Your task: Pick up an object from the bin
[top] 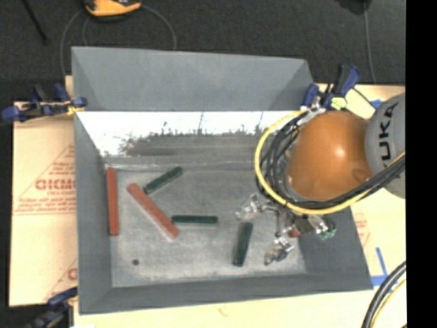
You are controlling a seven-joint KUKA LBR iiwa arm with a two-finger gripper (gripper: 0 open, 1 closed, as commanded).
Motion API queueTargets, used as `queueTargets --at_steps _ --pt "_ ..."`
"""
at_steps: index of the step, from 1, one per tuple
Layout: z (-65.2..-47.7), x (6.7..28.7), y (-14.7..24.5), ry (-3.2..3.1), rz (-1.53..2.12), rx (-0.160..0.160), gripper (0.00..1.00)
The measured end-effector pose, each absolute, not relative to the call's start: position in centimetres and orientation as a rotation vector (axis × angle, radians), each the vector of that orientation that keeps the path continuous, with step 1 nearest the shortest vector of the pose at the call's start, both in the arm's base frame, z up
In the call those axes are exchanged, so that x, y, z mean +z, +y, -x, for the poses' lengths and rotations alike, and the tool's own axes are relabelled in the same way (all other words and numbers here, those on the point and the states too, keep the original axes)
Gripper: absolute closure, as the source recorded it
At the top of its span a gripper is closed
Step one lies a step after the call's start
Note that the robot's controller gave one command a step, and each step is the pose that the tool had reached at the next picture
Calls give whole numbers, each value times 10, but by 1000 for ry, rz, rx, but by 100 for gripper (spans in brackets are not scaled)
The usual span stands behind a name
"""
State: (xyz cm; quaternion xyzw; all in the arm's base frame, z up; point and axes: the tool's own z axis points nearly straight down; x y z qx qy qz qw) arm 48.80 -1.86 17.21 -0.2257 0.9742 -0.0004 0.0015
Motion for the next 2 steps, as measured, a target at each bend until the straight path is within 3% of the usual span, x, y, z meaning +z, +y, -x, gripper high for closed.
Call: queueTargets --at_steps 2 --pt "-502 105 -13 2836 1345 -3 0"
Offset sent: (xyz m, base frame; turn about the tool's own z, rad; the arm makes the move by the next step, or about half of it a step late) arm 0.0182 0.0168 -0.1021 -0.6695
